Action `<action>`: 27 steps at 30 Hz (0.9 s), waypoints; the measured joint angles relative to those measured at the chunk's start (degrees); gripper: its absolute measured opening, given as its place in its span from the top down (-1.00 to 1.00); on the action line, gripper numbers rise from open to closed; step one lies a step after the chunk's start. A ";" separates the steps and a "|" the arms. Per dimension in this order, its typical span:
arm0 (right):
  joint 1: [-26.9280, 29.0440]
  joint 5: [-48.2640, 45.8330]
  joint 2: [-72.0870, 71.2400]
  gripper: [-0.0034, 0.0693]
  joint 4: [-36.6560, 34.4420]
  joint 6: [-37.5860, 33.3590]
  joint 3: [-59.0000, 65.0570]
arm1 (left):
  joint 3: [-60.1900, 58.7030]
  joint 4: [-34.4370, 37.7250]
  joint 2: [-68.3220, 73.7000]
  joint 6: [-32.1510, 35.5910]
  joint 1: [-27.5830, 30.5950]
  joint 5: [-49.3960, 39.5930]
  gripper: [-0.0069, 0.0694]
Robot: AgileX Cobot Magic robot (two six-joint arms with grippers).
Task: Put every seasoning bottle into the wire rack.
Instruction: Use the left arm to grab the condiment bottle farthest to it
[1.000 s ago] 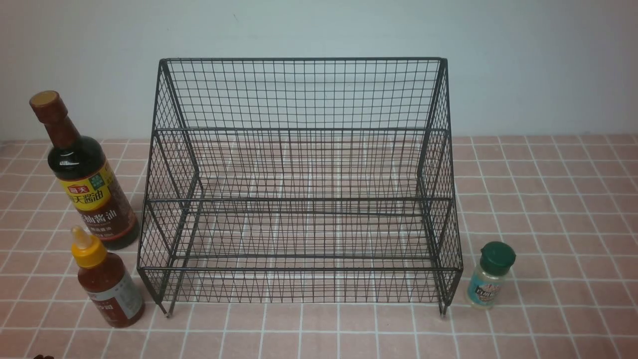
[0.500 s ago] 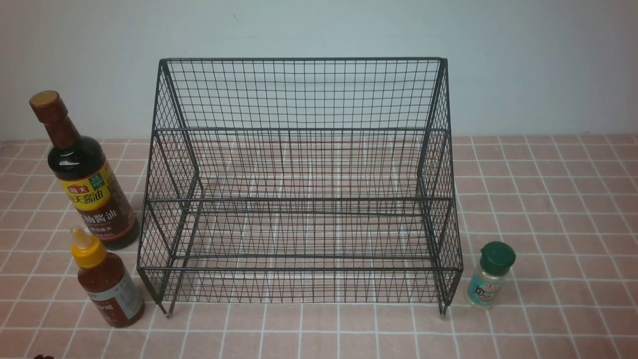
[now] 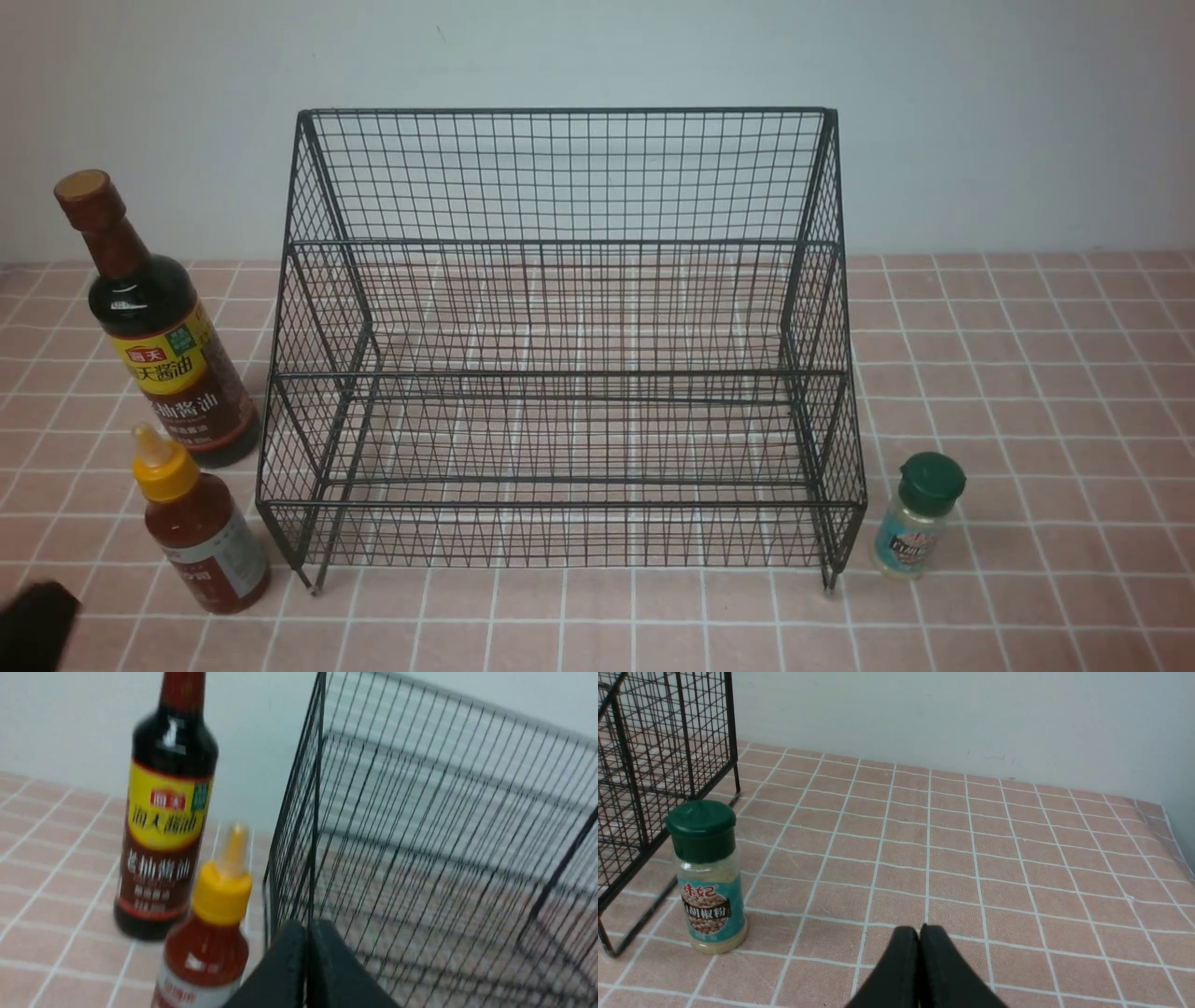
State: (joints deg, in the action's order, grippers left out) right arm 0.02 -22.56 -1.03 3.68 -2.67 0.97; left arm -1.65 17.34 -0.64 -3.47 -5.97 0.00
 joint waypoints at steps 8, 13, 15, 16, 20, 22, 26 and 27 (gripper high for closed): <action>0.00 0.00 0.00 0.94 0.00 0.00 0.00 | 3.67 2.35 3.80 0.77 0.00 25.82 0.84; 0.00 0.00 0.00 0.94 0.00 0.00 0.00 | 19.02 -2.60 19.93 4.82 0.00 11.27 0.84; 0.00 0.03 0.00 0.94 0.00 0.00 0.00 | 24.55 -4.33 26.53 5.73 0.00 3.96 0.84; 0.00 0.03 0.00 0.94 0.00 0.00 0.00 | 28.68 -5.00 30.66 6.09 0.00 -1.94 0.84; 0.00 0.03 0.00 0.94 0.00 0.00 0.00 | 39.56 -6.27 43.48 7.21 0.00 -17.50 0.84; 0.00 0.03 0.00 0.94 0.00 0.00 0.00 | 46.80 -7.55 51.38 7.27 0.00 -26.04 0.84; 0.00 0.03 0.00 0.94 0.00 0.00 0.00 | 57.11 -10.53 59.25 5.98 1.43 -34.19 0.84; 0.00 0.03 0.00 0.94 0.00 0.00 0.00 | 59.10 -11.01 60.41 5.38 2.17 -36.15 0.84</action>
State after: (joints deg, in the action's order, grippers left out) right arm 0.02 -22.53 -1.03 3.68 -2.67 0.97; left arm 57.45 6.33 59.77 1.91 -3.80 -36.15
